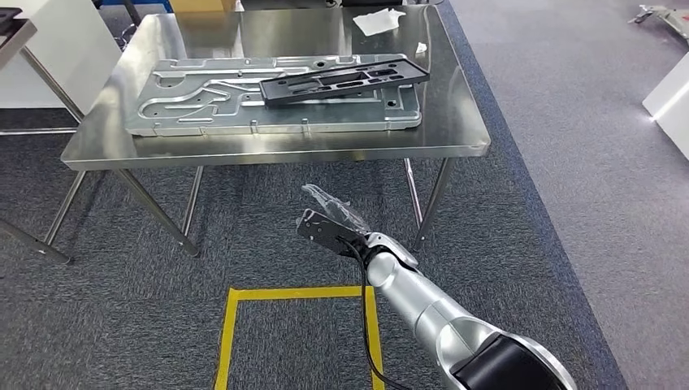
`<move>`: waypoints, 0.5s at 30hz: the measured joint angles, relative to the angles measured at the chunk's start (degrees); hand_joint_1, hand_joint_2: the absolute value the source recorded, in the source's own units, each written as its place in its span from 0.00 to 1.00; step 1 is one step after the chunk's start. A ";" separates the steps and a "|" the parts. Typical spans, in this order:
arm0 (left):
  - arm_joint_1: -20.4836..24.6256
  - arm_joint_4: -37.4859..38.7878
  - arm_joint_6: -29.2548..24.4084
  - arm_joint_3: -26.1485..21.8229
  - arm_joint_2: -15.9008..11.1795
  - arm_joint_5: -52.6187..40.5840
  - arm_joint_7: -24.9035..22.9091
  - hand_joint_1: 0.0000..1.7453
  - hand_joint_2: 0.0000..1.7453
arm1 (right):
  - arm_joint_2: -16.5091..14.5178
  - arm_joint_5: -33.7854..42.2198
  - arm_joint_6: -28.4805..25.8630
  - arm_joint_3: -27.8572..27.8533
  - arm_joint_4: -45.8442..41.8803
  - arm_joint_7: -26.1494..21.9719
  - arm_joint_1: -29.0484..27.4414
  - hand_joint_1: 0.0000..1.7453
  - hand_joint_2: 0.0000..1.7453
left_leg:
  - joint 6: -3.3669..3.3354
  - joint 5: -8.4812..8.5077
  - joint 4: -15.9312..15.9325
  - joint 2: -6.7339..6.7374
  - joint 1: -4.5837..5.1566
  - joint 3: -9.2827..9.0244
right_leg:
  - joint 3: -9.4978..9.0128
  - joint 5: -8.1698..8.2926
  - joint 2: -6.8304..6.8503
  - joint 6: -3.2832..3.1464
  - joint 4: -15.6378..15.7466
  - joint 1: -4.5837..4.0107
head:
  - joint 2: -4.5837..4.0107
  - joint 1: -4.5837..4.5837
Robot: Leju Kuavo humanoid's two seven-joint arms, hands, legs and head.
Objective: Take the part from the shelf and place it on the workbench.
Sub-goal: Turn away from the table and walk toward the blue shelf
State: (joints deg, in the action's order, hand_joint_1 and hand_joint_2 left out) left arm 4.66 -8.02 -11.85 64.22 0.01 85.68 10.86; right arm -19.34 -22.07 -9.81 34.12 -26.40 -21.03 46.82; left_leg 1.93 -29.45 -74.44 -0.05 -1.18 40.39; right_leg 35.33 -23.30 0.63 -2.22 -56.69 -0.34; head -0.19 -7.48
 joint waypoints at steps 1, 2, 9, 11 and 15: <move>0.04 0.00 -0.09 0.00 -0.04 0.01 -0.05 0.00 0.00 | -0.01 -0.07 -0.22 0.00 -0.21 0.04 -0.23 0.00 0.00 | 0.00 1.55 2.44 0.05 0.00 -2.37 | 0.92 0.52 0.03 0.15 -0.32 0.02 | 0.00 0.00; 0.13 0.00 -0.17 0.00 -0.07 0.01 -0.11 0.00 0.00 | -0.05 -0.24 -0.43 0.00 -0.45 0.08 -0.38 0.00 0.00 | -0.05 2.03 6.32 0.45 0.05 -5.35 | 1.75 0.95 0.10 0.34 -0.72 -0.04 | -0.01 -0.01; 0.73 0.00 -0.70 0.00 0.05 0.34 -0.44 0.00 0.00 | -0.42 -2.56 -1.69 0.07 -1.46 1.04 -0.82 0.00 0.00 | -3.15 1.12 17.13 0.56 0.48 -10.77 | 3.93 0.69 0.88 2.48 -3.22 0.05 | 0.01 0.01; 0.73 0.00 -0.70 0.00 0.12 0.55 -0.34 0.00 0.00 | -0.44 -2.92 -1.83 0.13 -1.58 1.23 -0.94 0.00 0.00 | -3.63 2.27 17.19 -0.03 0.41 -9.62 | 5.97 -4.29 0.09 3.05 -8.93 0.33 | 0.01 0.01; 0.59 0.00 -0.70 0.00 0.13 0.77 -0.28 0.00 0.00 | -0.48 -3.03 -1.85 0.27 -1.62 1.36 -1.61 0.00 0.00 | -3.44 4.24 16.96 -1.89 0.44 -7.00 | 6.55 -6.95 -0.30 3.26 -16.65 0.64 | 0.00 0.00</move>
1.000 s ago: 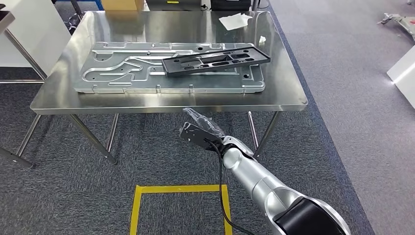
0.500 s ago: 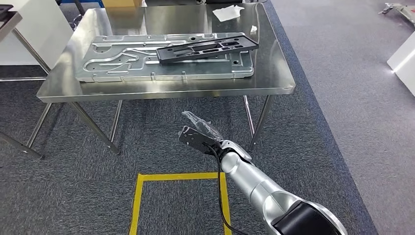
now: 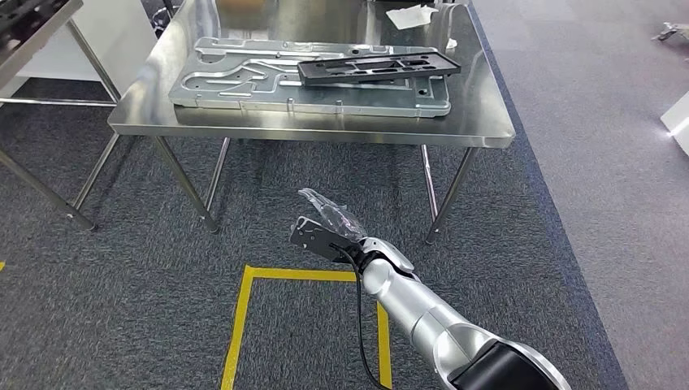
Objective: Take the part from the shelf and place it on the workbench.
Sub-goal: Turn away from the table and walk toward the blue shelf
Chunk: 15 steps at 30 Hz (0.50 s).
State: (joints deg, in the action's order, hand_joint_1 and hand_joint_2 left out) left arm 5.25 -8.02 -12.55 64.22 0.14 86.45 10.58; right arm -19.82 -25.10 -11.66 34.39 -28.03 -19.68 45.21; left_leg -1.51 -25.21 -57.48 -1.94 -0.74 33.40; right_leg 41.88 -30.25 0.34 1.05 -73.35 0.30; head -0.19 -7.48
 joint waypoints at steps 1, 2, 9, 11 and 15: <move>-0.03 0.00 0.01 0.00 0.02 0.01 0.00 0.00 0.00 | -0.05 -0.01 0.00 0.02 -0.04 0.02 -0.10 0.00 0.00 | 0.15 0.36 -0.04 -0.57 0.01 0.44 | -2.37 1.32 -0.45 -0.26 3.03 -0.02 | 0.01 0.00; -0.02 0.00 0.01 0.00 0.12 0.01 0.01 0.00 0.00 | -0.13 -0.01 -0.01 0.03 -0.14 0.03 -0.11 0.00 0.00 | 0.31 0.67 -0.07 -1.11 -0.04 0.79 | -5.35 2.21 -1.64 -0.72 7.44 -0.02 | 0.00 0.00; -0.14 0.02 0.00 0.00 0.43 0.02 0.13 0.00 0.00 | -0.80 -0.13 -0.06 0.07 -0.67 0.11 0.00 0.00 0.00 | 2.62 1.16 -0.90 -2.37 -0.39 2.55 | -10.82 4.07 -2.25 -2.59 17.39 0.06 | 0.01 0.01; -0.04 0.02 0.01 0.00 0.43 0.03 0.28 0.00 0.00 | -0.94 -0.34 -0.03 0.09 -0.74 0.23 -0.06 0.00 0.00 | 2.93 -2.33 -6.22 0.11 -0.43 4.91 | -10.73 4.53 -0.75 -3.04 17.88 0.00 | 0.01 -0.01; -0.05 0.03 0.25 0.21 0.38 -0.01 0.24 0.00 0.00 | -0.68 -0.60 -0.02 0.10 -0.66 0.51 -0.90 0.00 0.00 | 3.93 -4.92 -14.24 1.60 -0.80 7.25 | -9.96 4.56 2.34 -3.12 17.29 -0.28 | 0.00 -0.02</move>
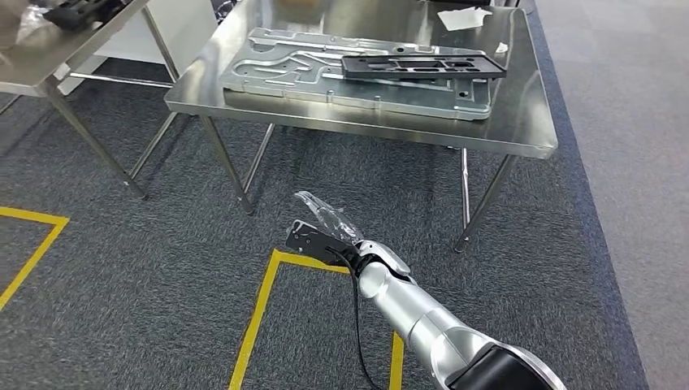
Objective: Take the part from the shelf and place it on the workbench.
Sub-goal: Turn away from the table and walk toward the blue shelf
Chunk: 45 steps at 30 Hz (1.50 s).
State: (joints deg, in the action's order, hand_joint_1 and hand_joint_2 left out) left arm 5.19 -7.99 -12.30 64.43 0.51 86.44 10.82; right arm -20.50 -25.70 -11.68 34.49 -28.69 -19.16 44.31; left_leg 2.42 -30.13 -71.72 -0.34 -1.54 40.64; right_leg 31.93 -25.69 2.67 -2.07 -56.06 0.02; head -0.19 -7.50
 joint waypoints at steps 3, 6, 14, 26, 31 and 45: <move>0.09 0.06 0.45 0.37 -0.10 -0.09 -0.25 0.00 0.00 | 0.04 0.09 -0.15 -0.10 0.01 -0.22 -0.26 0.00 0.00 | 0.00 3.88 10.03 2.50 0.11 -6.08 | 0.68 -0.38 1.69 0.54 -1.09 -0.09 | 0.01 0.00; 0.27 0.11 0.95 0.95 -0.22 -0.20 -0.41 0.00 0.00 | 0.30 0.38 -0.28 -0.46 0.02 -0.62 -0.50 0.00 0.00 | -1.55 4.35 13.41 3.74 0.87 -7.70 | 0.87 -0.60 3.19 1.29 -1.67 -0.49 | 0.01 0.02; 0.19 0.13 1.10 2.15 -0.07 -0.23 -0.64 0.00 0.00 | 1.72 0.55 -0.32 -1.85 0.15 -1.31 -2.96 0.00 0.00 | -3.62 5.78 14.05 -0.92 0.36 -6.23 | 7.74 -9.16 -2.34 3.10 -17.83 0.23 | 0.00 0.02; 0.14 0.14 0.78 3.10 -0.07 -0.04 -1.16 0.00 0.00 | 2.21 -1.00 -0.28 -2.63 -0.02 -2.03 -4.81 0.00 0.00 | -0.74 3.96 9.28 -2.31 0.33 -2.47 | 0.15 -0.47 -3.88 0.26 -0.89 0.60 | 0.00 -0.01; 0.21 0.14 0.45 3.11 -0.07 0.25 -1.09 0.00 0.00 | 2.38 -1.39 0.39 -2.73 -0.05 -1.93 -5.77 0.00 0.00 | -0.29 -0.13 -0.80 0.19 0.29 0.78 | 0.58 -0.44 0.17 0.04 -1.00 0.07 | -0.01 0.00; 0.34 0.16 0.20 3.09 0.08 1.22 -0.60 0.00 0.00 | 1.80 -2.23 2.06 -2.68 -0.73 -2.54 -6.76 0.00 0.00 | -3.48 5.78 14.54 -1.43 0.72 -6.65 | 8.07 -9.16 -2.42 2.79 -18.39 0.27 | 0.00 0.02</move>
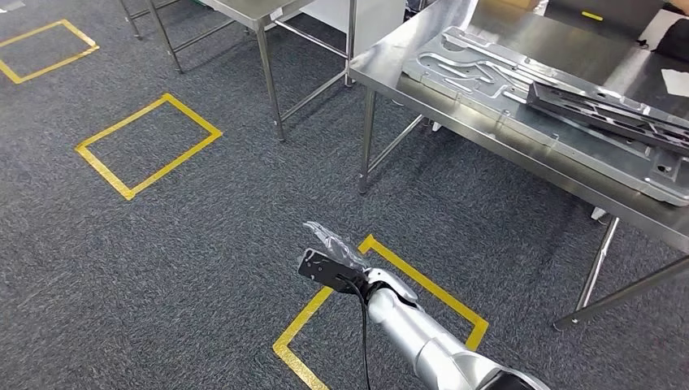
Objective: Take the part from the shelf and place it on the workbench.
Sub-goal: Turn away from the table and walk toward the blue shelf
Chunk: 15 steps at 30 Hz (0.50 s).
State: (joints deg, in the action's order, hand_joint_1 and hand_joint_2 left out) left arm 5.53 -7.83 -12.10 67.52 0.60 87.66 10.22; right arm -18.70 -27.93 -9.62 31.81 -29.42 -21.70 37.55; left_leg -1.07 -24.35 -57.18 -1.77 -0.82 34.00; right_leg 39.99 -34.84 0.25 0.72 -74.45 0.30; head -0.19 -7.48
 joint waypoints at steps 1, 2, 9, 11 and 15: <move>-0.10 0.00 -0.01 0.00 0.01 0.01 0.01 0.00 0.00 | 0.03 -0.01 0.02 0.01 -0.01 0.00 -0.19 0.00 0.00 | 0.06 0.05 -0.07 -0.75 0.00 0.06 | -0.37 1.19 -0.10 0.00 0.89 0.16 | 0.00 0.00; -0.17 0.00 -0.01 0.00 0.02 0.01 0.01 0.00 0.00 | 0.04 -0.01 0.04 0.00 -0.01 -0.01 -0.26 0.00 0.00 | 0.17 0.08 -0.18 -1.50 -0.01 0.07 | -1.81 3.23 -0.41 -0.05 3.94 0.33 | 0.01 0.00; -0.23 0.01 -0.36 0.08 0.10 -0.01 -0.52 0.00 0.00 | 0.05 0.35 0.44 0.01 -0.16 -0.20 -0.27 0.00 0.00 | 2.58 0.44 -0.70 -4.69 -0.32 1.43 | -7.17 8.03 -3.19 -1.30 16.20 0.62 | -0.01 0.00; -0.18 0.02 -0.83 0.13 0.06 0.05 -0.52 0.00 0.00 | -0.05 0.63 1.09 0.01 -0.31 -0.45 -0.13 0.00 0.00 | 3.02 -1.43 -3.64 -2.29 -0.26 2.84 | -7.34 8.40 -1.77 -2.15 16.76 0.78 | -0.01 -0.01; 0.08 0.03 -1.16 0.14 0.08 0.09 -0.39 0.00 0.00 | 0.11 1.22 2.09 0.00 -0.22 -0.59 -0.28 0.00 0.00 | 3.47 -7.22 -16.55 1.30 -0.37 8.48 | -7.22 8.33 1.48 -2.68 16.76 0.14 | 0.01 -0.01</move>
State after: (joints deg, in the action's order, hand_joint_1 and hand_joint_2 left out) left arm 5.61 -7.80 -13.26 67.66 0.68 87.75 9.84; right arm -18.59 -26.72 -7.53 31.81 -29.64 -22.29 37.27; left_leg 2.40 -31.57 -73.73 -0.47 -1.19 42.48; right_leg 32.78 -26.51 1.73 -1.96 -57.69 0.44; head -0.19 -7.48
